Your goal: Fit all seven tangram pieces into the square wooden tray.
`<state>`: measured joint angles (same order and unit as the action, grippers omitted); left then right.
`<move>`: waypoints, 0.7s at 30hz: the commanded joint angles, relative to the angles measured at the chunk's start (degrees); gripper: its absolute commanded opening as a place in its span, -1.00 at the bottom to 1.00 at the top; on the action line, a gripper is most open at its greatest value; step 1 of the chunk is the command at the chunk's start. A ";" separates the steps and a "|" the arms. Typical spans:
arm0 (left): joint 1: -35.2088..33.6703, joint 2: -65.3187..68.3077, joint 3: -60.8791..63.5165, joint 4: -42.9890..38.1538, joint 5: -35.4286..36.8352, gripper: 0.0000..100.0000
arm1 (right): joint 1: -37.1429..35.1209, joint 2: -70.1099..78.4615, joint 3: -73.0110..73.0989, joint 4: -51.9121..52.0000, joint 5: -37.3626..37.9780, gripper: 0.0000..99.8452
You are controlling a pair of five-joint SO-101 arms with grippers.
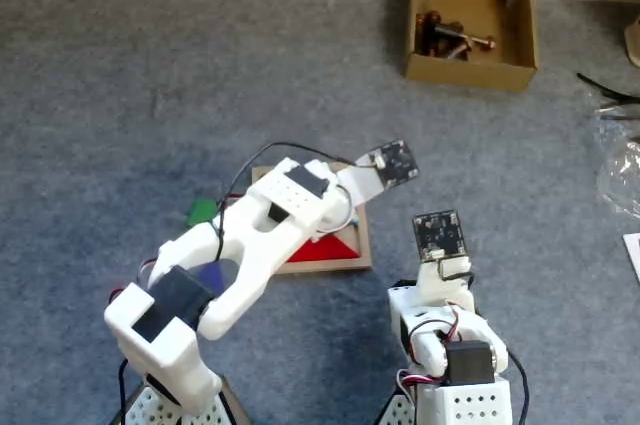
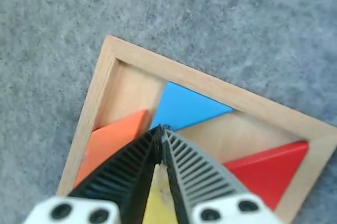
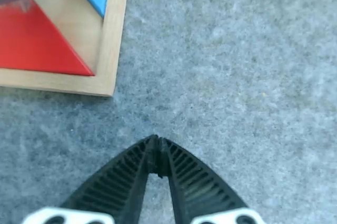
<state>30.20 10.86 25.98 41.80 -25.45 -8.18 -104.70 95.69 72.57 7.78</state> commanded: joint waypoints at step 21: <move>0.84 -4.26 0.22 5.98 -0.18 -0.98 | -0.57 -0.48 6.73 -1.01 -0.44 -0.99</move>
<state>30.20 10.07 26.51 46.73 -25.54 -8.18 -104.70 95.69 72.57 7.78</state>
